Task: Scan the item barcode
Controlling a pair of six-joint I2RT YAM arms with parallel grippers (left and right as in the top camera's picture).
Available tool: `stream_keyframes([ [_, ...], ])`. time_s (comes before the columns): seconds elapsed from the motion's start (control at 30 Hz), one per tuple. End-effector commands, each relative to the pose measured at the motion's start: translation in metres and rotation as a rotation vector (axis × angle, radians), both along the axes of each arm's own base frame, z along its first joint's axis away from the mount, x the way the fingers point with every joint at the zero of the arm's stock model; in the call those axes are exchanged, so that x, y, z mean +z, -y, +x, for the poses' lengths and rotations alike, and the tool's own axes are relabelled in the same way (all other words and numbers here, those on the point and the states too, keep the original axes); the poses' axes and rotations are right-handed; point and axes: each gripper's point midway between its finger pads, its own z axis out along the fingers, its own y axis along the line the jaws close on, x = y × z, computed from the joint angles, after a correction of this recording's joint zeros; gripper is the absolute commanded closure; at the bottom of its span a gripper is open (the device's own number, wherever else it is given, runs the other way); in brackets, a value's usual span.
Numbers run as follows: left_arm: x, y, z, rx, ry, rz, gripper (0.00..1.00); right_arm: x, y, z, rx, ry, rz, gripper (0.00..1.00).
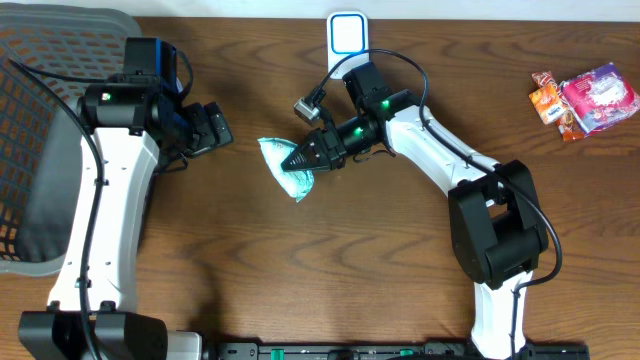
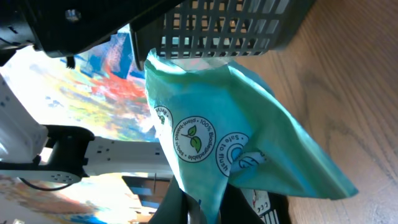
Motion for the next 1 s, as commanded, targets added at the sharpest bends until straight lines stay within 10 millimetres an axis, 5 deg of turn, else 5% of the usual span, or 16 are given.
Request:
stream_keyframes([
  [0.0,0.003,-0.003,-0.001,0.005,0.006,0.009,0.02,0.022,0.002,-0.006,0.025,0.009,0.073,0.99],
  [0.2,0.003,-0.003,-0.001,0.005,0.006,0.009,0.02,0.021,0.002,-0.006,0.019,-0.019,0.047,0.99],
  [0.27,0.003,-0.003,-0.001,0.005,0.006,0.009,0.02,0.001,0.0,0.002,-0.026,0.03,-0.058,0.99],
  [0.3,0.003,-0.003,-0.001,0.005,0.006,0.009,0.02,-0.014,0.0,0.007,-0.058,0.062,-0.139,0.99],
  [0.37,0.003,-0.003,-0.001,0.005,0.006,0.009,0.03,-0.077,0.015,0.031,-0.215,0.13,-0.537,0.99],
  [0.43,0.003,-0.003,-0.001,0.005,0.006,0.009,0.02,-0.119,0.049,0.053,-0.373,0.19,-0.877,0.99],
  [0.5,0.003,-0.003,-0.001,0.005,0.006,0.009,0.02,-0.14,0.084,0.068,-0.498,0.268,-1.137,0.99],
  [0.6,0.003,-0.003,-0.001,0.005,0.006,0.009,0.02,-0.147,0.107,0.073,-0.546,0.363,-1.308,0.94],
  [0.77,0.003,-0.003,-0.001,0.005,0.006,0.009,0.02,-0.148,0.107,0.066,-0.499,0.446,-1.366,0.51],
  [0.97,0.003,-0.003,-0.001,0.005,0.006,0.009,0.02,-0.138,0.097,0.062,-0.486,0.469,-1.351,0.45],
])
